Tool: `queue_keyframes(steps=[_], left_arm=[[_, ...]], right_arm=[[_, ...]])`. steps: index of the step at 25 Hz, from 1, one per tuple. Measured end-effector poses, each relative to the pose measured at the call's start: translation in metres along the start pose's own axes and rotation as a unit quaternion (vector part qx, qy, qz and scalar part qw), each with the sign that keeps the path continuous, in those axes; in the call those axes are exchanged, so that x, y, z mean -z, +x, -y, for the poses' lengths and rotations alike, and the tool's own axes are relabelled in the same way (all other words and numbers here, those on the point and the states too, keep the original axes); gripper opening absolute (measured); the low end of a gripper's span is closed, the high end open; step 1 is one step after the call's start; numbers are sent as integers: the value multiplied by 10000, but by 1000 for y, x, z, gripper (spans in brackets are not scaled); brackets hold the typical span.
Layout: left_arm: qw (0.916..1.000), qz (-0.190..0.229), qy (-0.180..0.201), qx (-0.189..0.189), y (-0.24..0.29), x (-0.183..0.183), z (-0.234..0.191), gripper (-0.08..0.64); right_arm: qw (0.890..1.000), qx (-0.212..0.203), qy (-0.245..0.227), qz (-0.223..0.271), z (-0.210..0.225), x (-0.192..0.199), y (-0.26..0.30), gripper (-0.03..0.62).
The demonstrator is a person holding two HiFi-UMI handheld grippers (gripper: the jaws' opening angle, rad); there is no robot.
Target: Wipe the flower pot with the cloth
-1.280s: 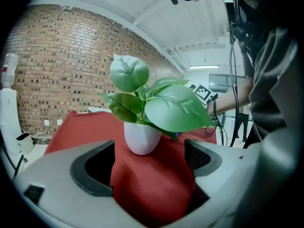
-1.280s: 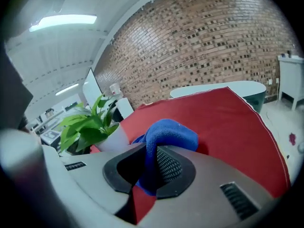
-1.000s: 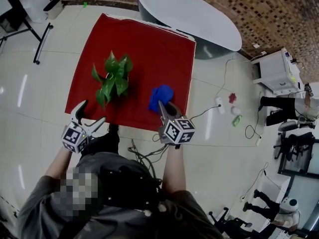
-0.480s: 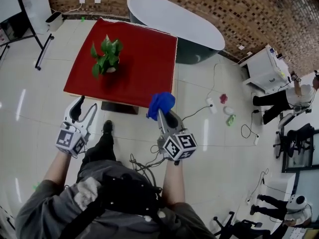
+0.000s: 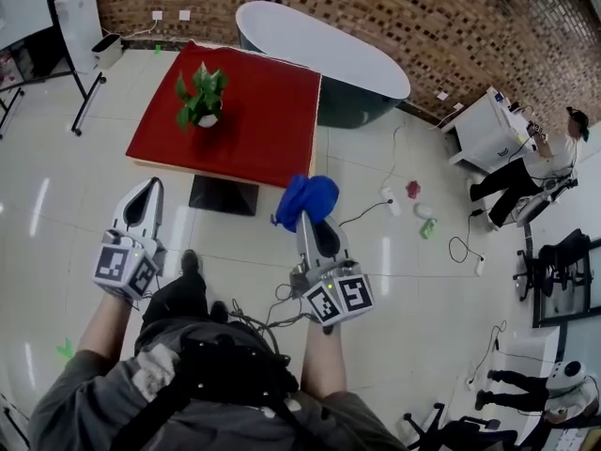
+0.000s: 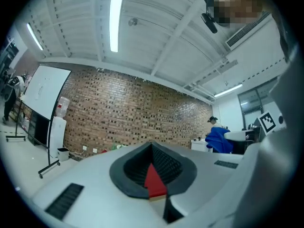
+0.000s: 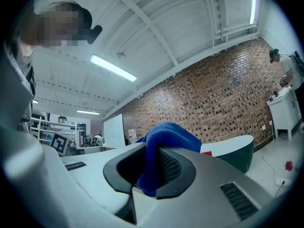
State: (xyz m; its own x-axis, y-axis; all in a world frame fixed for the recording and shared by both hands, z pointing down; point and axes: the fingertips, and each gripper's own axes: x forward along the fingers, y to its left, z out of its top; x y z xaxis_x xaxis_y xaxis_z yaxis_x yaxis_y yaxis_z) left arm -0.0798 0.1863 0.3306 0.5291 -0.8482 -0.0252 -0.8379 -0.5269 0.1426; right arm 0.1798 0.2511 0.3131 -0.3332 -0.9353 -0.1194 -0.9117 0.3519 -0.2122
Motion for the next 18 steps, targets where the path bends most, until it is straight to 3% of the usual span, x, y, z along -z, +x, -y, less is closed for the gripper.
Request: queue_keyframes(steps=[6,9,13,18], left_arm=[[9990,-59,316,311,-38,-30,19,6],[9986,-13,207,480,-52,-39,19,6],[9989,15,25,464,-71,-49,1,6],[9966,-102,582,577,-106,-49,-9,6]], right_arm=[[9985,-234,-22,503,-56,-42,-26,63],[9970,-289,-25,713,-87,-54,-32,63],[9979,-184,-240,577,-125,-46,-26,63],[9995,56,-291,81,-163,-12,-27,63]])
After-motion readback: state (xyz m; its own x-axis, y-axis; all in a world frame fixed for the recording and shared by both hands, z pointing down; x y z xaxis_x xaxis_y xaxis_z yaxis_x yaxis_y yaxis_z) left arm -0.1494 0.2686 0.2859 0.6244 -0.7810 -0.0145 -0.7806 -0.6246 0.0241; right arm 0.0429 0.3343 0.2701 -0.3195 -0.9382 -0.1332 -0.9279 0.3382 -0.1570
